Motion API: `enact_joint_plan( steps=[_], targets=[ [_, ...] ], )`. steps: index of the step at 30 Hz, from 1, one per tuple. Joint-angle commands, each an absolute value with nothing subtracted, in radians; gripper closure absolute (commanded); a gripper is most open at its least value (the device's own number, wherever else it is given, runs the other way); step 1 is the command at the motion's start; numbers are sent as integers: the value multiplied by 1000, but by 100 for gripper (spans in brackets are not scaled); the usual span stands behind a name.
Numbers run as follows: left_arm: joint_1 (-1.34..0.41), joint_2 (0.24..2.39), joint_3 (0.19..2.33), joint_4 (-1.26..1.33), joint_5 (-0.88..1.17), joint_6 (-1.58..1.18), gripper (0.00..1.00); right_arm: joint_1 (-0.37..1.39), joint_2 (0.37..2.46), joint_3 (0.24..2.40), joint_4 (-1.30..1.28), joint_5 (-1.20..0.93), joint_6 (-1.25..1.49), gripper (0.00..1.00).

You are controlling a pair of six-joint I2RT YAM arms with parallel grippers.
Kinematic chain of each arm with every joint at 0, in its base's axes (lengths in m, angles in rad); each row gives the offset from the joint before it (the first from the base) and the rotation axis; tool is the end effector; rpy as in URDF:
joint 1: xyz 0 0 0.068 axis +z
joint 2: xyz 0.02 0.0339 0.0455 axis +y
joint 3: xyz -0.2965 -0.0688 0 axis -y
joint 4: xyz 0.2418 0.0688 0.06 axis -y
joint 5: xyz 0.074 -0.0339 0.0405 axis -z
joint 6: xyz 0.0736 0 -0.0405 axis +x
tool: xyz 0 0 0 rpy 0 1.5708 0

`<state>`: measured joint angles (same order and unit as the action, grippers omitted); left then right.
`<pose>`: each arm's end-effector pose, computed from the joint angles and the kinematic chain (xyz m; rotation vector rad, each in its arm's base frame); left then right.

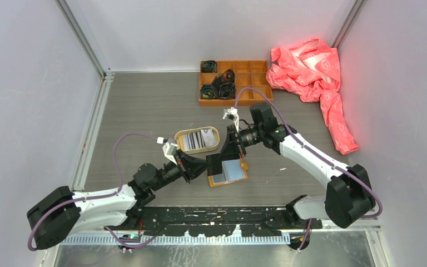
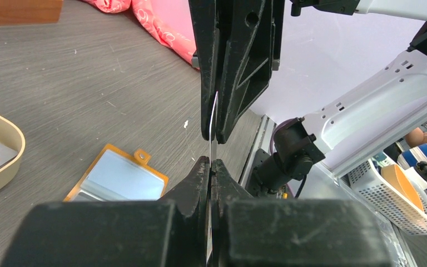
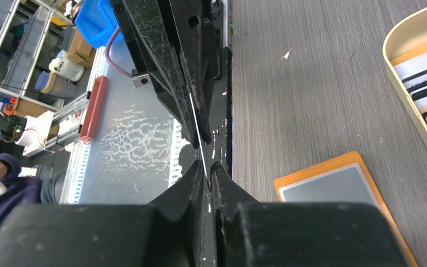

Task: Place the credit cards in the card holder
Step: Pick up the credit card from the storage box, then insert the credit card into the card holder.

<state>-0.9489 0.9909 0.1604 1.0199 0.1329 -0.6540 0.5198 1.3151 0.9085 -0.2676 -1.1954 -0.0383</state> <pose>0.1140 -0.1758 0.2512 0.3476 1.4994 -1.4045 0.2001 0.1934 0.2968 -1.2115 1.7882 1.5925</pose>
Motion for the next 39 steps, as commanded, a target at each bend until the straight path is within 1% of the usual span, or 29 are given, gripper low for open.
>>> enact_joint_plan(
  steps=[1,3,5,6,8,10,12,14,16,18,21,23,27,32,39],
  targets=[
    [-953,996,172,1090,132,-653,100,523,1273,929,-226,-1242,-13,86],
    [-953,1001,171,1089,134,-656,100,523,1273,934,-237,-1239,-20,90],
    [-954,1006,170,1089,133,-663,100,521,1272,944,-275,-1231,-45,99],
    [-954,1005,170,1087,128,-666,97,522,1274,956,-316,-1230,-77,99],
    [-954,998,164,1067,100,-675,86,514,1279,982,-427,-1221,-177,99],
    [-954,956,154,1007,50,-692,71,490,1289,998,-495,-1188,-252,99],
    [-954,888,140,892,-4,-706,62,436,1300,991,-513,-1167,-246,99],
    [-952,793,137,718,-53,-722,56,388,1315,973,-522,-1109,-227,99],
    [-953,687,137,545,-92,-737,52,371,1337,960,-558,-1029,-229,99],
    [-953,595,119,437,-129,-762,49,362,1384,962,-599,-962,-221,99],
    [-954,506,89,360,-175,-816,46,356,1452,972,-600,-884,-181,99],
    [-954,493,73,345,-192,-848,46,356,1484,965,-570,-850,-132,99],
    [-953,581,63,390,-198,-894,45,356,1526,937,-507,-805,-65,99],
    [-953,807,93,513,-171,-923,45,356,1571,955,-499,-777,-22,99],
    [-954,1119,170,653,-135,-966,45,356,1635,966,-503,-795,18,99]
  ],
)
